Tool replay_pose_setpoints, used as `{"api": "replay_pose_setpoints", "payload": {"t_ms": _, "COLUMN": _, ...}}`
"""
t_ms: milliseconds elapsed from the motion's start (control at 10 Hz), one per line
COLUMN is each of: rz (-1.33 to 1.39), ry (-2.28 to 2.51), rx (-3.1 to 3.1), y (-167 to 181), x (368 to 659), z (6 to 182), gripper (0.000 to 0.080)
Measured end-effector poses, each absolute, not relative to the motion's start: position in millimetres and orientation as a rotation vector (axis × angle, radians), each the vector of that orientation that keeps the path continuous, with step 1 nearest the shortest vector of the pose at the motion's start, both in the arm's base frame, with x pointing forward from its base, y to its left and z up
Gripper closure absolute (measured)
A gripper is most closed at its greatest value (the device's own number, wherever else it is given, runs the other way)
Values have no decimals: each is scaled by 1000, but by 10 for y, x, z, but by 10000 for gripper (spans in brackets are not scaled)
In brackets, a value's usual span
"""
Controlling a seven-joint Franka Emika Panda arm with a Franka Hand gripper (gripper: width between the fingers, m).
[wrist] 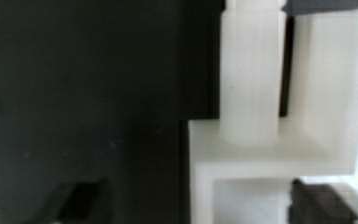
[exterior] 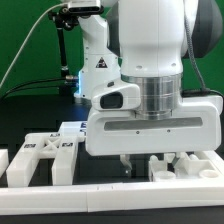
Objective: Assemble chair
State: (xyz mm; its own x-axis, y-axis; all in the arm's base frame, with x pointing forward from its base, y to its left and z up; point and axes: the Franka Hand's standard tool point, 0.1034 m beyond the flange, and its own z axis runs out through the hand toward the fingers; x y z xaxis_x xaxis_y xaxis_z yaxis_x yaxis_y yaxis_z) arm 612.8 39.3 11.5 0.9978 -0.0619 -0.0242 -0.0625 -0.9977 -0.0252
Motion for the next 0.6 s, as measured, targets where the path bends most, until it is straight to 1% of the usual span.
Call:
{"api": "replay_pose_setpoints", "payload": {"t_ms": 100, "rz": 37, "ry": 97, "rx": -3114, "y": 393, "x": 6128, "z": 114, "gripper": 193}}
{"api": "replay_pose_setpoints", "payload": {"t_ms": 200, "rz": 37, "ry": 97, "rx": -3114, "y": 393, "x": 6128, "z": 114, "gripper": 193}}
{"api": "replay_pose_setpoints", "payload": {"t_ms": 300, "rz": 37, "ry": 97, "rx": -3114, "y": 393, "x": 6128, "z": 114, "gripper": 155}}
{"api": "replay_pose_setpoints", "payload": {"t_ms": 600, "rz": 37, "ry": 97, "rx": -3114, "y": 394, "x": 6127, "z": 114, "gripper": 150}}
